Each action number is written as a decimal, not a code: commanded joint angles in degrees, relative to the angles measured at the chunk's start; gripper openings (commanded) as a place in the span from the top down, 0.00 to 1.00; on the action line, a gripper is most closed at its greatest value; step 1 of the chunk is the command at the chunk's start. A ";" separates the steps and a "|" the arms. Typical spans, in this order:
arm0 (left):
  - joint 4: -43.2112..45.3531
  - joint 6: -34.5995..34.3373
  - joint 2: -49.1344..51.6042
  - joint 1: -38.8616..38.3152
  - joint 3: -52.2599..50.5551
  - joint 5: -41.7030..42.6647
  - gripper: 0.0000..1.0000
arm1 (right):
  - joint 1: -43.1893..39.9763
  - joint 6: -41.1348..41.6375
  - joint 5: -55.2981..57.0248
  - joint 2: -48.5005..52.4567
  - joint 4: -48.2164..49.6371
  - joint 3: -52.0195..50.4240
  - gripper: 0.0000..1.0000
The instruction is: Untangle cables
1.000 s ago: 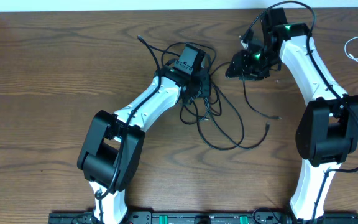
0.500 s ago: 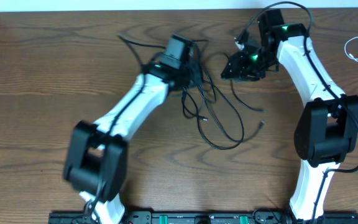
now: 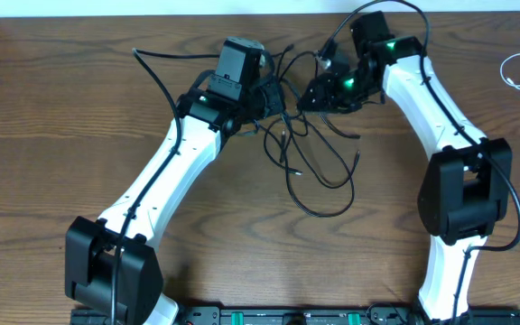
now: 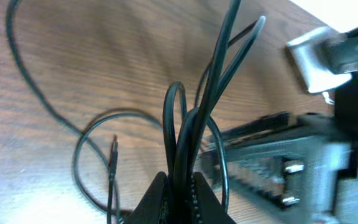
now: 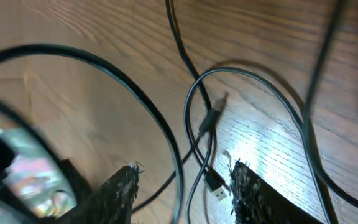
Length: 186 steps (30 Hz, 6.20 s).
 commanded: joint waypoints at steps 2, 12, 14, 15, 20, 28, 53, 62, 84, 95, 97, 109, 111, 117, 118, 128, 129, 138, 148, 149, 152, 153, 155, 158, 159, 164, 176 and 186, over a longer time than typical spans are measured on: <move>-0.57 0.17 0.26 0.98 1.16 -2.56 0.93 | -3.28 -1.07 -8.09 -0.07 -0.74 0.04 0.51; -0.63 0.17 0.31 0.98 1.16 -2.69 0.93 | -2.25 -3.23 -15.23 -0.07 1.73 0.04 0.47; -0.63 0.17 0.31 0.98 1.16 -2.71 0.93 | -1.36 -2.89 -15.06 -0.07 2.54 0.04 0.46; -0.63 0.17 0.31 0.98 1.16 -2.69 0.93 | -1.01 -2.40 -14.69 -0.07 2.91 0.04 0.46; -0.63 0.17 0.31 0.96 1.16 -2.69 0.93 | 2.51 3.17 -6.75 -0.07 5.70 0.04 0.45; 0.35 0.20 -0.72 1.01 1.16 -2.03 0.93 | 7.32 16.35 18.67 -0.04 3.32 -0.04 0.54; 1.88 0.11 -20.04 4.15 1.16 -0.20 0.92 | 5.68 13.40 19.69 -0.04 7.85 -8.52 0.75; 11.30 -0.94 -22.99 10.95 2.45 6.86 0.93 | 4.59 12.44 22.67 -0.04 7.19 -8.92 0.74; 9.49 2.36 -31.91 26.99 16.59 7.02 0.92 | -4.24 12.46 23.21 -0.04 10.03 -17.09 0.75; 9.53 2.86 -31.95 31.45 20.20 6.05 0.93 | -5.77 1.46 13.46 -0.04 9.09 -17.07 0.57; 9.75 3.08 -31.95 32.85 20.31 4.76 0.93 | -6.08 1.05 14.27 -0.07 7.50 -16.96 0.51; -2.54 7.43 -30.34 36.59 20.90 9.03 0.93 | -8.07 -3.10 10.91 -4.48 3.98 -14.91 0.44; -7.02 8.50 -28.85 35.87 20.90 11.26 0.93 | -8.11 -3.04 11.15 -7.08 4.13 -14.49 0.44; -18.62 18.05 -22.08 26.69 20.87 12.81 0.93 | -8.87 0.50 14.23 -13.44 5.73 -14.12 0.31; -20.06 19.39 -20.70 24.94 20.87 12.79 0.92 | -9.09 0.46 14.49 -14.01 5.73 -14.12 0.31; -29.90 33.97 -1.75 8.31 20.87 12.79 0.79 | -11.08 -0.04 14.60 -14.32 3.96 -14.12 0.31; -30.32 35.10 -0.04 7.19 20.87 12.79 0.78 | -11.10 -0.04 14.62 -14.32 3.96 -14.14 0.30; -33.16 40.98 11.45 -1.14 18.84 7.04 0.71 | -11.28 -0.04 17.22 -14.32 3.50 -14.14 0.28; -18.95 38.95 12.41 -5.88 6.14 4.74 0.69 | -11.54 -1.09 18.05 -14.32 3.06 -14.14 0.26; -17.38 38.97 12.41 -6.25 5.03 4.72 0.68 | -11.56 -1.09 18.05 -14.32 3.02 -14.14 0.25; -12.96 39.04 12.44 -7.39 2.16 3.85 0.65 | -11.58 -1.09 18.05 -14.32 3.10 -14.14 0.25; -11.69 39.32 12.44 -7.74 1.25 3.87 0.63 | -11.58 -1.09 18.03 -14.32 3.13 -14.14 0.25; -9.66 39.43 12.44 -8.35 -0.46 3.91 0.60 | -11.58 -1.09 18.03 -14.32 3.04 -14.14 0.25; -8.57 39.45 12.68 -9.05 -1.70 3.91 0.57 | -11.58 -1.09 18.03 -14.32 3.04 -14.14 0.25; -8.48 39.45 12.81 -9.25 -1.95 3.91 0.55 | -11.58 -1.09 18.03 -14.32 3.04 -14.14 0.25; -6.54 39.45 14.93 -9.75 -2.93 3.91 0.51 | -11.56 -1.07 18.01 -14.32 3.04 -14.14 0.25; -4.42 39.41 18.88 -9.73 -2.62 3.91 0.85 | -11.54 -1.09 18.03 -14.32 2.64 -14.14 0.25; -4.70 39.36 10.38 -9.25 -1.84 3.89 0.92 | -11.52 -1.11 18.03 -14.32 2.69 -14.14 0.24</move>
